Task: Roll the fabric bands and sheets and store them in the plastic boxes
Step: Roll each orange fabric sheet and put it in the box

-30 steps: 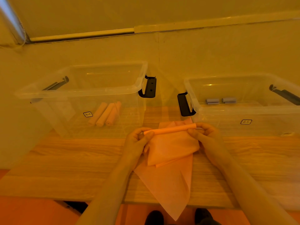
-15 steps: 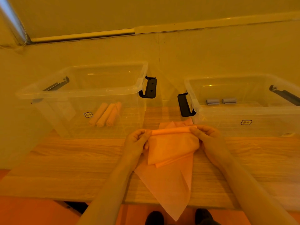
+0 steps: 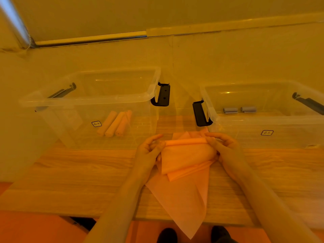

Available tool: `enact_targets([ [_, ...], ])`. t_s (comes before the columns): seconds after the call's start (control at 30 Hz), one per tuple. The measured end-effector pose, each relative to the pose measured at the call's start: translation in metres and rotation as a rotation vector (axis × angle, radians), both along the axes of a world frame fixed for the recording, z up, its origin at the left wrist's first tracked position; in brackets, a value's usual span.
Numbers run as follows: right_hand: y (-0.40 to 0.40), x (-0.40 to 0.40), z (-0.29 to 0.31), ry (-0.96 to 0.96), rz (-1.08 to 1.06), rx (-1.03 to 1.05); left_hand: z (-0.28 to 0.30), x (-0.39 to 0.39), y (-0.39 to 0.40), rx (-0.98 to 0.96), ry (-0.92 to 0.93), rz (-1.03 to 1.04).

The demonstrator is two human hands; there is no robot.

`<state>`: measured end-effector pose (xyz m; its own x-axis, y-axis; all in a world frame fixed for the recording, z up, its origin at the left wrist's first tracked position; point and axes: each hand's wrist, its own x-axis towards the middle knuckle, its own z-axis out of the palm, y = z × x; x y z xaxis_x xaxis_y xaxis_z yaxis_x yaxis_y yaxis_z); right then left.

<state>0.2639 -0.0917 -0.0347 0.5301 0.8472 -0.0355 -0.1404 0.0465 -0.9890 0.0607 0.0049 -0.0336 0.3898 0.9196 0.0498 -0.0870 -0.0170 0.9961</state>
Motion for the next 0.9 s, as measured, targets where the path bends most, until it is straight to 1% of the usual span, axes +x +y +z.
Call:
enact_targets([
  [0.13, -0.0007, -0.0002, 0.0012, 0.061, 0.006, 0.004, -0.0017, 0.002, 0.0001, -0.049, -0.05, 0.024],
  [0.27, -0.0018, -0.0037, 0.0045, 0.097, 0.047, 0.015, 0.0048, 0.0017, -0.0048, -0.101, -0.109, -0.004],
  [0.37, -0.0009, -0.0052, 0.0056, 0.129, 0.067, 0.015, 0.0049, 0.0003, -0.0037, -0.115, -0.084, 0.022],
  [0.5, 0.0009, -0.0046, 0.0051, 0.169, 0.042, 0.005, 0.0051, -0.0014, -0.0028, -0.121, -0.035, 0.035],
  [0.7, 0.0003, -0.0032, 0.003, 0.116, 0.044, -0.006, 0.0039, 0.0008, -0.0028, -0.072, -0.048, 0.041],
  [0.77, 0.0005, -0.0021, 0.0026, 0.113, 0.054, -0.016, 0.0039, 0.0015, -0.0027, -0.083, -0.061, 0.03],
  [0.9, 0.0003, -0.0008, 0.002, 0.186, 0.075, 0.011, 0.0048, 0.0033, -0.0055, -0.139, -0.101, 0.023],
])
